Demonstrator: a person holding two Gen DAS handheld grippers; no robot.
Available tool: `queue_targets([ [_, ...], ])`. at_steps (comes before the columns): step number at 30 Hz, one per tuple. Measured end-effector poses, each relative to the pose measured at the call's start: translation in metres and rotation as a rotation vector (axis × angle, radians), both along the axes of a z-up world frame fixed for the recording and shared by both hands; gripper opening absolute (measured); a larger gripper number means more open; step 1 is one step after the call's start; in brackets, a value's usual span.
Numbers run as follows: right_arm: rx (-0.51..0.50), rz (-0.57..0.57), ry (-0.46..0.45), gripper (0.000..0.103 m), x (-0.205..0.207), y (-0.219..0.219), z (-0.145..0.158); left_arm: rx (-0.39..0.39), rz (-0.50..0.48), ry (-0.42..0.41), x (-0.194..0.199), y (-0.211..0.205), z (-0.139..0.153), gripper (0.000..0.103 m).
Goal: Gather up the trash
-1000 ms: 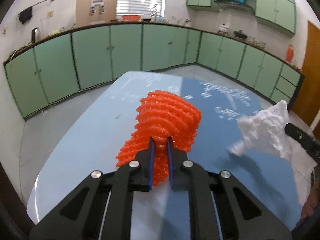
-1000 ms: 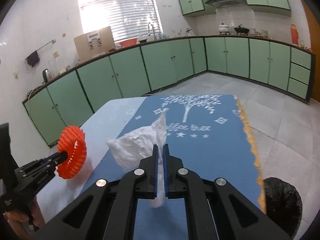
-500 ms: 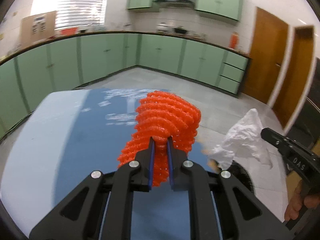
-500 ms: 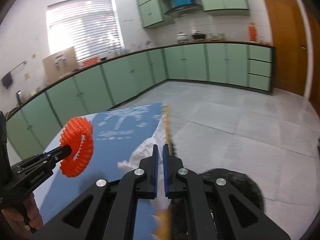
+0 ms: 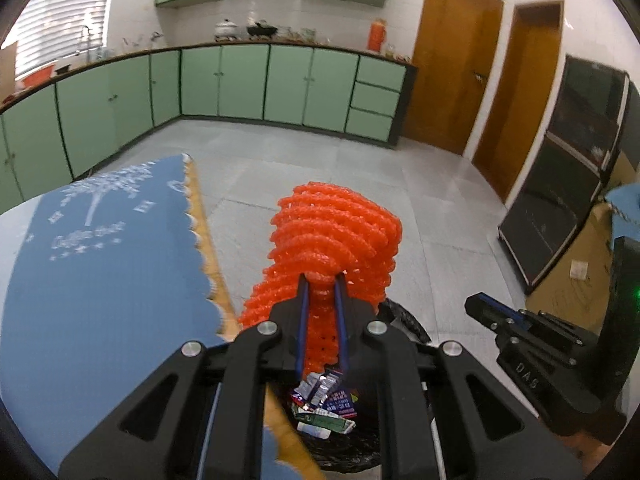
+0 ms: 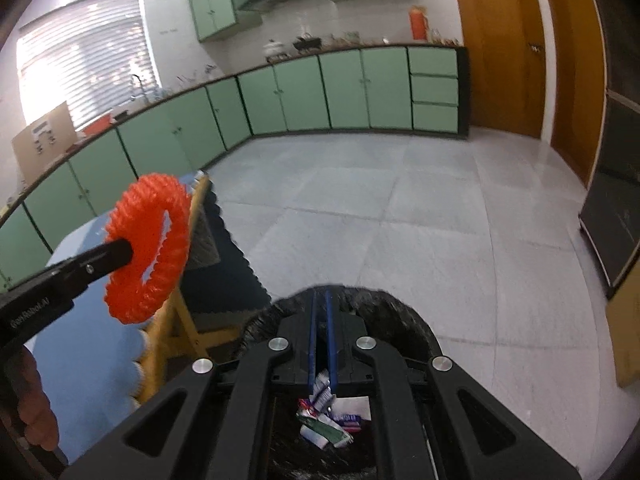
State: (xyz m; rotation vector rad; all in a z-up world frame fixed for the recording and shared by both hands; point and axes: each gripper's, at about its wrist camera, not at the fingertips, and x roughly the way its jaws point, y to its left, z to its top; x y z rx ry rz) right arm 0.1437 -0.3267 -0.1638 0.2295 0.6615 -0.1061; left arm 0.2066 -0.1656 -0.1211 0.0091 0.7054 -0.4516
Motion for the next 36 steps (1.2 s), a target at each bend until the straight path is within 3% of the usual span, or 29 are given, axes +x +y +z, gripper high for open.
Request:
queue_targets([
  [7, 0.030, -0.017, 0.039, 0.005, 0.005, -0.014, -0.025, 0.034, -0.031, 0.060, 0.021, -0.020, -0.024, 0.018],
  [10, 0.033, -0.023, 0.040, 0.007, 0.004, -0.017, -0.026, 0.045, -0.037, 0.074, 0.023, -0.024, -0.027, 0.031],
  [11, 0.032, -0.025, 0.039, 0.011, 0.003, -0.018, -0.025, 0.046, -0.036, 0.072, 0.022, -0.025, -0.027, 0.041],
  [12, 0.030, -0.027, 0.038, 0.014, 0.004, -0.017, -0.023, 0.048, -0.034, 0.063, 0.021, -0.025, -0.027, 0.045],
  [22, 0.024, -0.036, 0.020, 0.026, -0.002, -0.015, -0.017, 0.031, -0.022, 0.042, 0.013, -0.014, -0.016, 0.053],
  [31, -0.007, -0.013, -0.025, 0.062, -0.011, 0.002, 0.006, 0.000, 0.066, -0.006, -0.001, 0.024, 0.016, 0.068],
  [33, -0.015, -0.001, -0.032, 0.078, -0.014, 0.008, 0.014, -0.006, 0.093, -0.019, -0.007, 0.035, 0.023, 0.073],
  [36, -0.029, 0.018, -0.045, 0.092, -0.018, 0.017, 0.025, -0.001, 0.132, -0.048, -0.019, 0.048, 0.033, 0.079],
])
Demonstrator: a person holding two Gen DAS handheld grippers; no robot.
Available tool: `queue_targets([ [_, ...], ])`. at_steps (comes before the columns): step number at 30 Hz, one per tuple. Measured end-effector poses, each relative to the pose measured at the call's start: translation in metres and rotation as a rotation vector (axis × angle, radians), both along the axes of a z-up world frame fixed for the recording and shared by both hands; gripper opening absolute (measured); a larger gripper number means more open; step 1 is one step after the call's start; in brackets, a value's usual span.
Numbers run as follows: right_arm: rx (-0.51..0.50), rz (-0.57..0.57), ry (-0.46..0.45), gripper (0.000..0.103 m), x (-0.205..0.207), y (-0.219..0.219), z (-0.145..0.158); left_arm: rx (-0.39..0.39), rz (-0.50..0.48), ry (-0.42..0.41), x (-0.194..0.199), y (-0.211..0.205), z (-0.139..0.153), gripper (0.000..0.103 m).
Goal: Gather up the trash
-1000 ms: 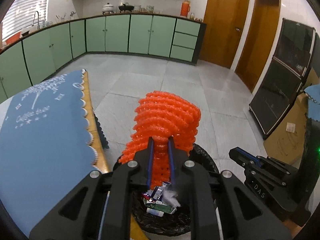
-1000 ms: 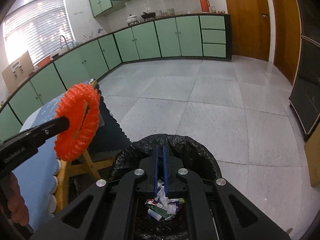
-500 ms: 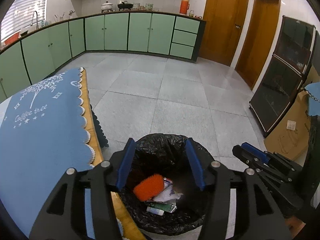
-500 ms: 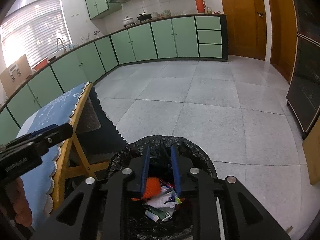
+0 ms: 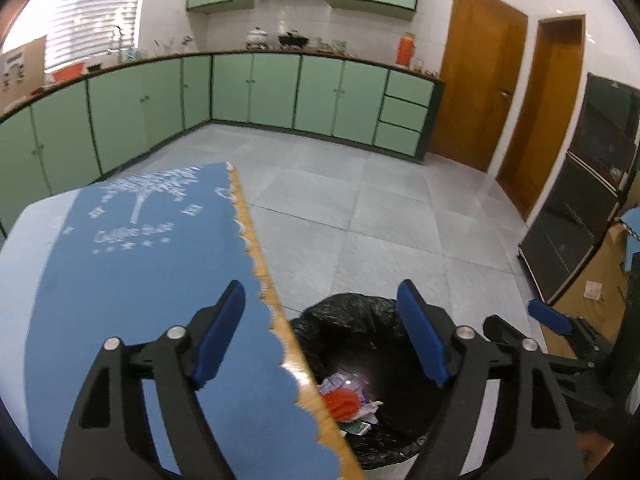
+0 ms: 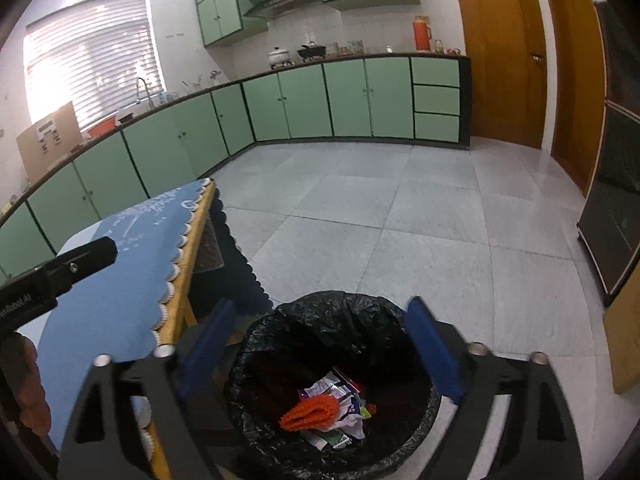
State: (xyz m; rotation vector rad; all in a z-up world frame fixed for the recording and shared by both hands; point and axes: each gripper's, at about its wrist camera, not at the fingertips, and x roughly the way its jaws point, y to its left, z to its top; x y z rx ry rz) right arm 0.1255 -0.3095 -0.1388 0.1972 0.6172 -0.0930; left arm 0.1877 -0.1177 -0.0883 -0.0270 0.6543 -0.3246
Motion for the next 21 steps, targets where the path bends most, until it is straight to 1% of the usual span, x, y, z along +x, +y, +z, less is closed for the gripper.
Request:
queue_targets([
  [2, 0.000, 0.014, -0.009, 0.097, -0.004, 0.008, 0.009, 0.008, 0.020, -0.019, -0.010, 0.009, 0.007, 0.082],
  [5, 0.018, 0.041, -0.013, 0.097, -0.010, 0.014, 0.018, 0.011, 0.050, -0.026, -0.021, 0.022, 0.015, 0.085],
  [9, 0.044, 0.083, -0.020, 0.097, -0.019, 0.027, 0.034, 0.012, 0.089, -0.034, -0.042, 0.040, 0.027, 0.086],
  [15, 0.029, 0.131, -0.046, 0.097, -0.039, 0.049, 0.059, 0.012, 0.147, -0.043, -0.073, 0.066, 0.040, 0.087],
  [21, 0.012, 0.181, -0.057, 0.097, -0.060, 0.076, 0.080, 0.015, 0.202, -0.083, -0.106, 0.091, 0.056, 0.088],
])
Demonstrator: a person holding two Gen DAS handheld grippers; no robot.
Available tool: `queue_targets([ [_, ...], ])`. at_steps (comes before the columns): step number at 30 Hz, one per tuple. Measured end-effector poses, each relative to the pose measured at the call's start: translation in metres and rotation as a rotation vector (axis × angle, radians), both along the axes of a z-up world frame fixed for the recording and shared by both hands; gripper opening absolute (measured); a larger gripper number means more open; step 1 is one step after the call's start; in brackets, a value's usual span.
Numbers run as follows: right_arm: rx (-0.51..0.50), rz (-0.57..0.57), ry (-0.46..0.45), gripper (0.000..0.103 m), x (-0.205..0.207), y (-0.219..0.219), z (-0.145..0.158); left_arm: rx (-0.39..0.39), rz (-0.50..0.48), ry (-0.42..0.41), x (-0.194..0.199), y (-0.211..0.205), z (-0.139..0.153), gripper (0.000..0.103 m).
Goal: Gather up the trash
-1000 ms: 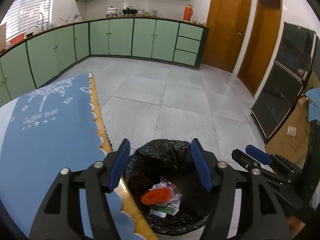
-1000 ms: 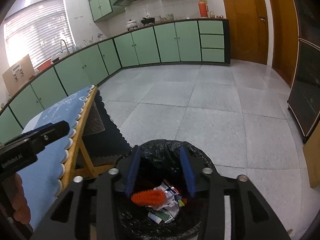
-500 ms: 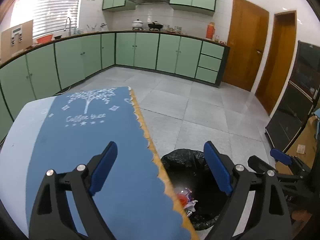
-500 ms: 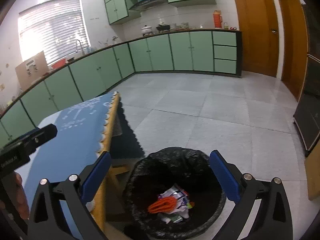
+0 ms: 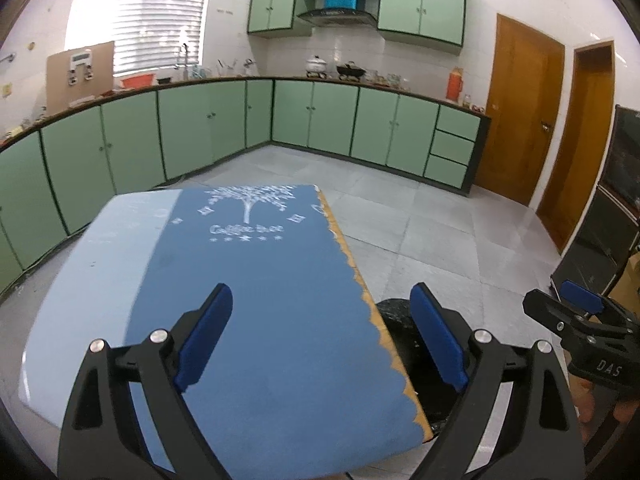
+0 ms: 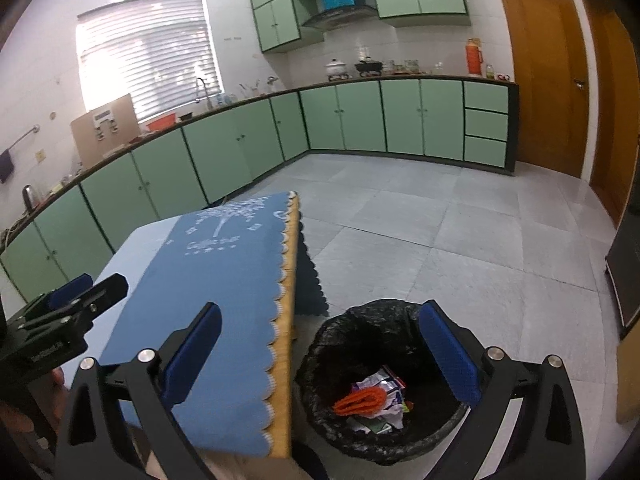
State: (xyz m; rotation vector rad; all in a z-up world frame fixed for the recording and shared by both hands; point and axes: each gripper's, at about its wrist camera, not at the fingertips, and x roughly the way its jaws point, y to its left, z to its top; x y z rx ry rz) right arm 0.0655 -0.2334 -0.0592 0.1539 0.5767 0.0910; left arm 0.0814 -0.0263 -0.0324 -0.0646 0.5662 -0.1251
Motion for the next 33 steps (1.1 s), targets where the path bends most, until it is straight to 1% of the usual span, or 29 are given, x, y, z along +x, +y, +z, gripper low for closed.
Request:
queue_targets([
  [8, -0.028, 0.053, -0.042, 0.097, -0.036, 0.028, 0.021, 0.013, 0.039, -0.059, -0.047, 0.022, 0.017, 0.088],
  [15, -0.027, 0.071, -0.072, 0.097, -0.061, 0.044, 0.033, 0.015, 0.053, -0.084, -0.076, 0.032, 0.024, 0.088],
  [20, -0.042, 0.070, -0.096, 0.097, -0.072, 0.051, 0.039, 0.006, 0.043, -0.103, -0.084, 0.033, 0.028, 0.088],
  [28, -0.038, 0.054, -0.102, 0.097, -0.076, 0.050, 0.039, 0.009, 0.028, -0.130, -0.088, 0.028, 0.030, 0.090],
  [33, -0.039, 0.057, -0.111, 0.097, -0.081, 0.051, 0.039, 0.009, 0.039, -0.145, -0.094, 0.029, 0.031, 0.093],
])
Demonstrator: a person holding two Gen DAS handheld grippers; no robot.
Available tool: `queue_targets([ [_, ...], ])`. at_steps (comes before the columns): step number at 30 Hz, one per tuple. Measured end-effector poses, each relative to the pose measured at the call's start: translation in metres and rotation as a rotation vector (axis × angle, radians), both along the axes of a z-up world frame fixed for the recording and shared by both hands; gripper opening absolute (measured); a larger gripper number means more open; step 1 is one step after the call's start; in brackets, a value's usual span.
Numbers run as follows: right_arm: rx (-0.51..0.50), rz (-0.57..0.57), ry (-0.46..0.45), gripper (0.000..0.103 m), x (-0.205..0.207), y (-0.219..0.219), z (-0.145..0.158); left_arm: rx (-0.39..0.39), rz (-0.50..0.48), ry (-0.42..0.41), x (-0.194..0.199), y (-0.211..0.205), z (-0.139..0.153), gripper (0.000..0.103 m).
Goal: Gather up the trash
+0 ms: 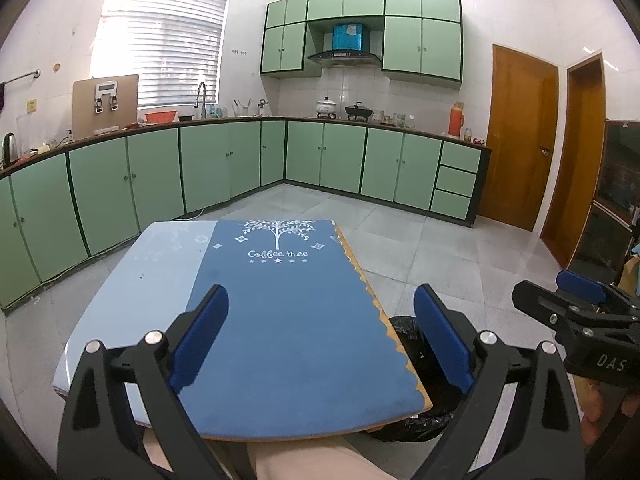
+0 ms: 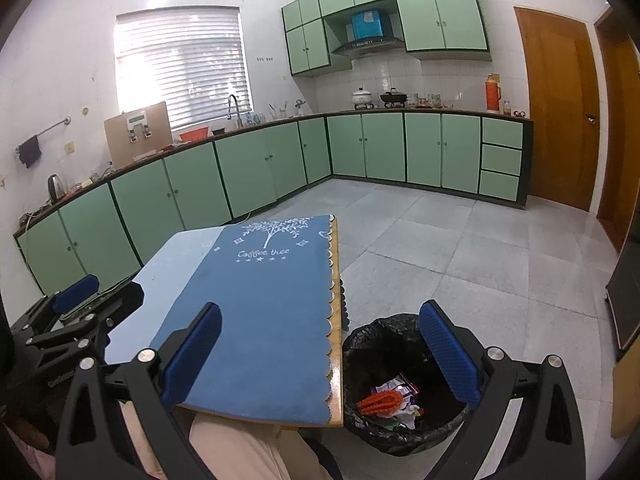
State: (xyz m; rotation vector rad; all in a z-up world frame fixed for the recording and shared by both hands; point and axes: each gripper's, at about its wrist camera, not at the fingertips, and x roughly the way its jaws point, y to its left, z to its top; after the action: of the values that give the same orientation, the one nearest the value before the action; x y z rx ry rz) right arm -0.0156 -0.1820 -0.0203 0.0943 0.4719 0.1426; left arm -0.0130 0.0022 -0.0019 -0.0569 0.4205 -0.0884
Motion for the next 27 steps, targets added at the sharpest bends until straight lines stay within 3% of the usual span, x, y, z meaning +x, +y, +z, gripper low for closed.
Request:
queue_targets([
  [27, -0.007, 0.010, -0.006, 0.097, -0.0015, 0.0032, 0.0007, 0.007, 0.017, -0.001, -0.0010, 0.0029, 0.0012, 0.093],
])
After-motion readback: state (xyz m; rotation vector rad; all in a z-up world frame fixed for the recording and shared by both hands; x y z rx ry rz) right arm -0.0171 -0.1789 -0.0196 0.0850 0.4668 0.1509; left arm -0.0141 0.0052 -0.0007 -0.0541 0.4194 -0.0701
